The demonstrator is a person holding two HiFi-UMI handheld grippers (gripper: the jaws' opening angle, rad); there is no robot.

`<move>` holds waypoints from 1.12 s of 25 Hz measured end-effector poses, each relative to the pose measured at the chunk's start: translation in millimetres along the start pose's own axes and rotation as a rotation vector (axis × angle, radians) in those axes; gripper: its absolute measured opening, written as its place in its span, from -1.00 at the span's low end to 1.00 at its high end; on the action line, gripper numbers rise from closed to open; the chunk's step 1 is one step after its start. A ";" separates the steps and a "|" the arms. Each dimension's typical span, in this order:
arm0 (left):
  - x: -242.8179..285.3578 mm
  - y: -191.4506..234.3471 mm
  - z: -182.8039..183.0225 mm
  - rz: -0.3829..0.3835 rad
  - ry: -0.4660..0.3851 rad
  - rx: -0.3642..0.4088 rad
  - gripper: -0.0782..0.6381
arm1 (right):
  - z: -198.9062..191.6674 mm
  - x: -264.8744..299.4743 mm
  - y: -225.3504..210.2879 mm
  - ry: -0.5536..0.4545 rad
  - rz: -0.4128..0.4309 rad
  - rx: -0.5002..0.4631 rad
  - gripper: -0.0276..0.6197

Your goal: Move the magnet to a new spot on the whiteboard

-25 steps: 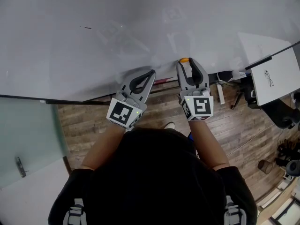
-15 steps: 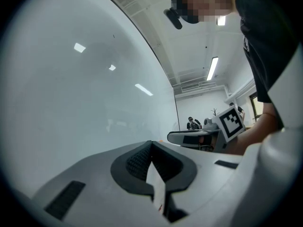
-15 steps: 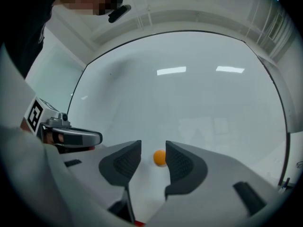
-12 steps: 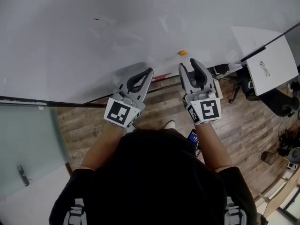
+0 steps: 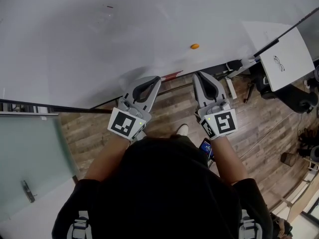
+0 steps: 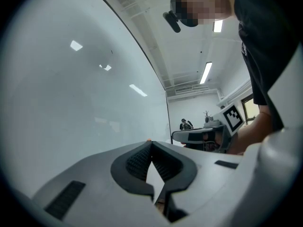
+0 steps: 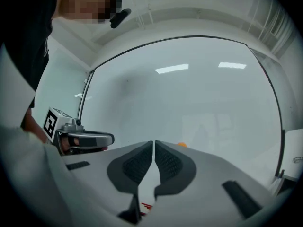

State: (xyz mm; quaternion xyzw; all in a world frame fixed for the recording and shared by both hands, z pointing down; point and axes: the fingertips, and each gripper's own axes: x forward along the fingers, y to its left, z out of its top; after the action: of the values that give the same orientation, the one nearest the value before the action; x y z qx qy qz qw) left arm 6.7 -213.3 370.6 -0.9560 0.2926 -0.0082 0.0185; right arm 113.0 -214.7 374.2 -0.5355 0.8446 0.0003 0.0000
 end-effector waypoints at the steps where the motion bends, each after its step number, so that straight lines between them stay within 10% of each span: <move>1: -6.0 -0.4 -1.1 -0.004 0.001 -0.001 -0.78 | -1.2 -3.1 8.9 0.005 0.014 -0.001 -0.91; 28: -40.7 -21.3 -3.9 -0.058 0.003 -0.012 -0.78 | -2.6 -39.9 62.7 -0.007 0.066 0.015 -0.94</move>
State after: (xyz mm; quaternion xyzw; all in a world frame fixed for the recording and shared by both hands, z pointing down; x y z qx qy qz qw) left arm -15.3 -173.0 375.1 -0.9642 0.2648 -0.0084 0.0123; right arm 73.3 -151.9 376.8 -0.5073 0.8617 -0.0042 0.0068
